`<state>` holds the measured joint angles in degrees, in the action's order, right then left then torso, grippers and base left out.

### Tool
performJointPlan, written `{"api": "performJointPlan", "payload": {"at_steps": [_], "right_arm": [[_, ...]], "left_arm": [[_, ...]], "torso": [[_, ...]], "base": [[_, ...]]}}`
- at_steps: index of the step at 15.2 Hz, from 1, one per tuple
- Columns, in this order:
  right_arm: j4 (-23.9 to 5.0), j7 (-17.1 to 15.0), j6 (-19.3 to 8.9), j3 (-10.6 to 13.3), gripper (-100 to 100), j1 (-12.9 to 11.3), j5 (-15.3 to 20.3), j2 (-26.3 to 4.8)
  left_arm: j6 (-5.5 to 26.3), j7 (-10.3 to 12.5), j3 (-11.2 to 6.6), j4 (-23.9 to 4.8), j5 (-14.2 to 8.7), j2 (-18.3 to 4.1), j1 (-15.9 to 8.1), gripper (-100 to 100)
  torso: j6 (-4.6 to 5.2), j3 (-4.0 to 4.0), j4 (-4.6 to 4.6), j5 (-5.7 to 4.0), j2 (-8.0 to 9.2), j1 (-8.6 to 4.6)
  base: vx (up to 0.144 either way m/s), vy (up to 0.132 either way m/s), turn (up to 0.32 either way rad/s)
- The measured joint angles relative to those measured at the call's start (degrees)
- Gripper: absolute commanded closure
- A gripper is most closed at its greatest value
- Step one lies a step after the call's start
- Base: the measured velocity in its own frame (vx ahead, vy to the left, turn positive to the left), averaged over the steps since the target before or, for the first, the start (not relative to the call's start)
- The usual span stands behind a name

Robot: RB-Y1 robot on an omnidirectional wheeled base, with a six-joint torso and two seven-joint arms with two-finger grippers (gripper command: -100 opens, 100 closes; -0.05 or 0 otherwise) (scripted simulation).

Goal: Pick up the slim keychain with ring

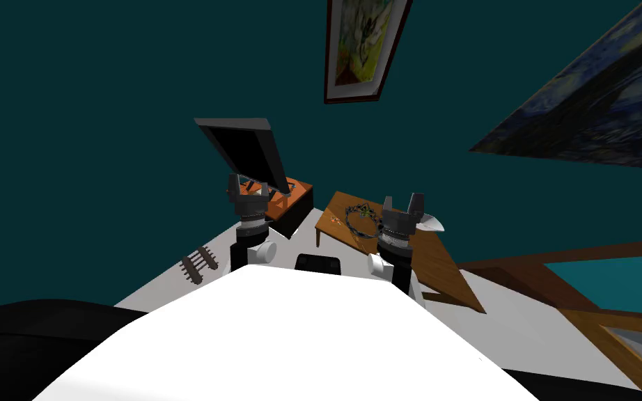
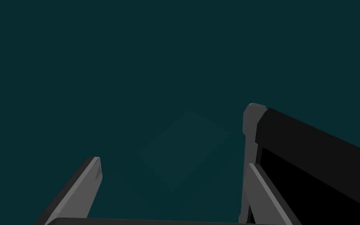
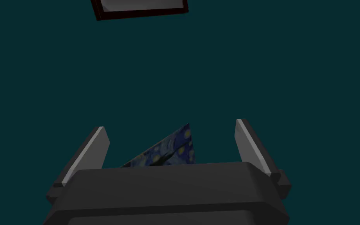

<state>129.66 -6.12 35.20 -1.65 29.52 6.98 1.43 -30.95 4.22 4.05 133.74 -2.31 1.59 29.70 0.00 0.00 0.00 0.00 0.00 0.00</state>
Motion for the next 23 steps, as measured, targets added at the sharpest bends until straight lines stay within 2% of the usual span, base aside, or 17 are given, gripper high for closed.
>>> {"api": "performJointPlan", "payload": {"at_steps": [6, 12, 21, 23], "right_arm": [[-1.88, 0.72, 0.14, 0.13, -100, 0.61, 1.13, -6.08], [-5.92, 1.90, 0.79, 0.02, -100, 1.53, 3.07, -12.07], [-14.67, 4.76, 1.88, 0.48, -100, 3.67, 7.93, -20.34], [-17.67, 5.58, 2.26, 0.68, -100, 3.50, 9.25, -21.95]], "left_arm": [[0.00, 0.00, 0.00, 0.00, 0.00, 0.00, 0.00, 0], [0.00, 0.00, 0.00, 0.00, 0.00, 0.00, -0.01, 0], [0.00, 0.00, 0.01, 0.00, 0.00, 0.00, -0.01, 0], [0.00, 0.00, 0.01, 0.00, 0.00, 0.00, -0.01, 0]], "torso": [[-0.01, 0.01, 0.00, 0.00, 0.01, -0.01], [-0.02, 0.00, 0.00, 0.00, 0.00, 0.00], [-0.05, -0.02, -0.01, 0.01, -0.03, 0.03], [-0.06, -0.03, -0.01, 0.00, -0.05, 0.03]], "base": [[-0.002, 0.004, 0.111], [-0.001, 0.008, 0.184], [0.003, 0.011, 0.256], [0.008, 0.013, 0.297]]}}
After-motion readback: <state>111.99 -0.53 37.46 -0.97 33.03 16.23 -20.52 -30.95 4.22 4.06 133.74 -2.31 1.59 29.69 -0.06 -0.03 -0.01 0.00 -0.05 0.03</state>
